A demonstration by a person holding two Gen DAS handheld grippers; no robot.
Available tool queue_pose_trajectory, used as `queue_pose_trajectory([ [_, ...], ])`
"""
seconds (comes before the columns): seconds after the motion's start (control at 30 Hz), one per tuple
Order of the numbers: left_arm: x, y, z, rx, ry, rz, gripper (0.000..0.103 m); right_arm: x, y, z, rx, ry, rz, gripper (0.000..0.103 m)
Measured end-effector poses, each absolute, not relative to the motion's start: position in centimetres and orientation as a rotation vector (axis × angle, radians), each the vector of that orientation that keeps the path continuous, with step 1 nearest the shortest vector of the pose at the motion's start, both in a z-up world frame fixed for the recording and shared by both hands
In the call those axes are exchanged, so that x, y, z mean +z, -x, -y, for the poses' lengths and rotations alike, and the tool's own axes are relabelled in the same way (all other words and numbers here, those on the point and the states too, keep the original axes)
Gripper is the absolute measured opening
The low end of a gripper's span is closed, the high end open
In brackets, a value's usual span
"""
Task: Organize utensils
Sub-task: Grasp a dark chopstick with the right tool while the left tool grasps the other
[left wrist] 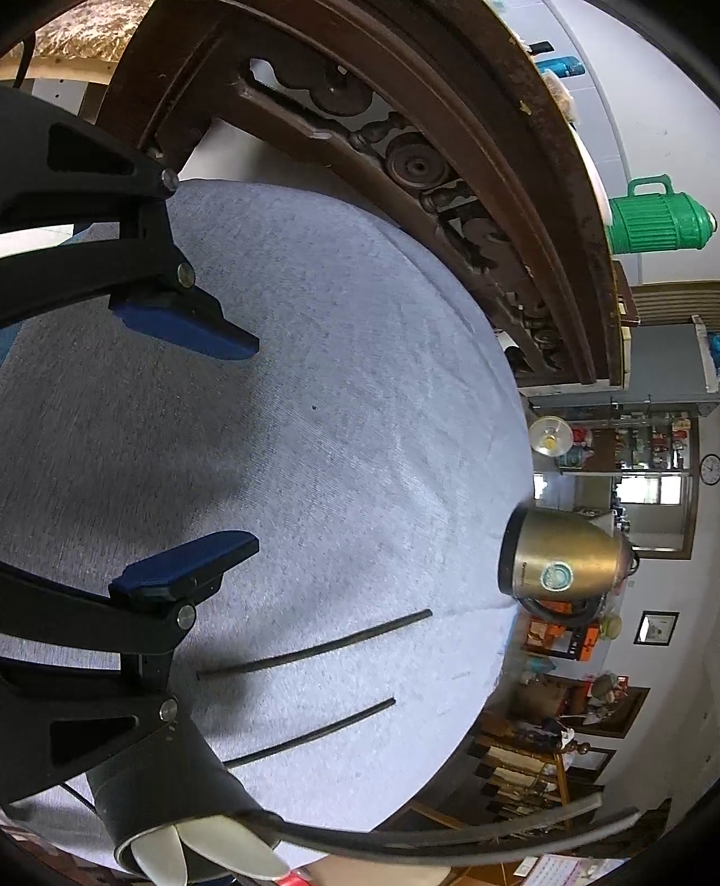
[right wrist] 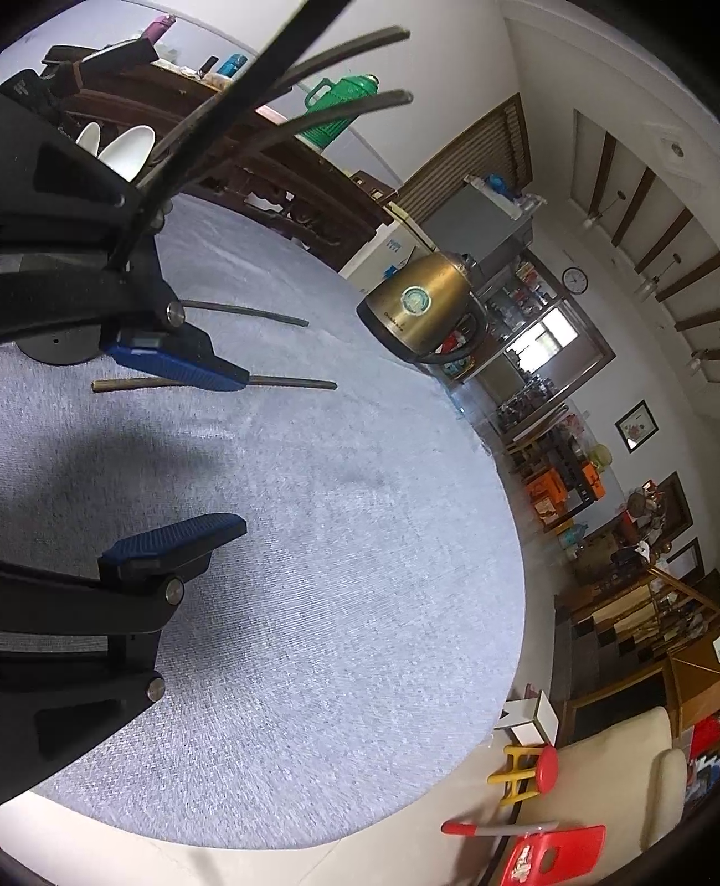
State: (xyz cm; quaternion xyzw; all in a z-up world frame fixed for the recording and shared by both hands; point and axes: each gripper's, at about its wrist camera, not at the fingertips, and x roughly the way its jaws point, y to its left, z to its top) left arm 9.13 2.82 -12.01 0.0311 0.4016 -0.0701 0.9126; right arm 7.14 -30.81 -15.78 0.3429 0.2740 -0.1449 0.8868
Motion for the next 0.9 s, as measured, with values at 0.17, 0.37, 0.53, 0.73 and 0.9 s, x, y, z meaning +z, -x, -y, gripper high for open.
queue_pose_trajectory([
  [0.17,-12.5,-9.8,-2.9,-0.138,-0.071,-0.849,0.065,-16.1,-7.6,30.9,-0.307,-0.715,-0.587,0.049],
  [0.37,-12.7,-11.1,-2.9,-0.13,-0.085,-0.864,0.065,-16.2,-8.9,31.2,-0.305,-0.703,-0.612,0.049],
  [0.53,-12.7,-12.3,-2.8,-0.126,-0.108,-0.875,0.065,-16.4,-10.8,31.6,-0.292,-0.697,-0.662,0.049],
  [0.73,-12.8,-14.3,-2.5,-0.137,-0.151,-0.897,0.065,-16.5,-14.1,31.8,-0.252,-0.654,-0.737,0.053],
  [0.9,-13.0,-16.8,-1.6,-0.174,-0.186,-0.947,0.065,-16.7,-17.4,31.9,-0.225,-0.605,-0.81,0.054],
])
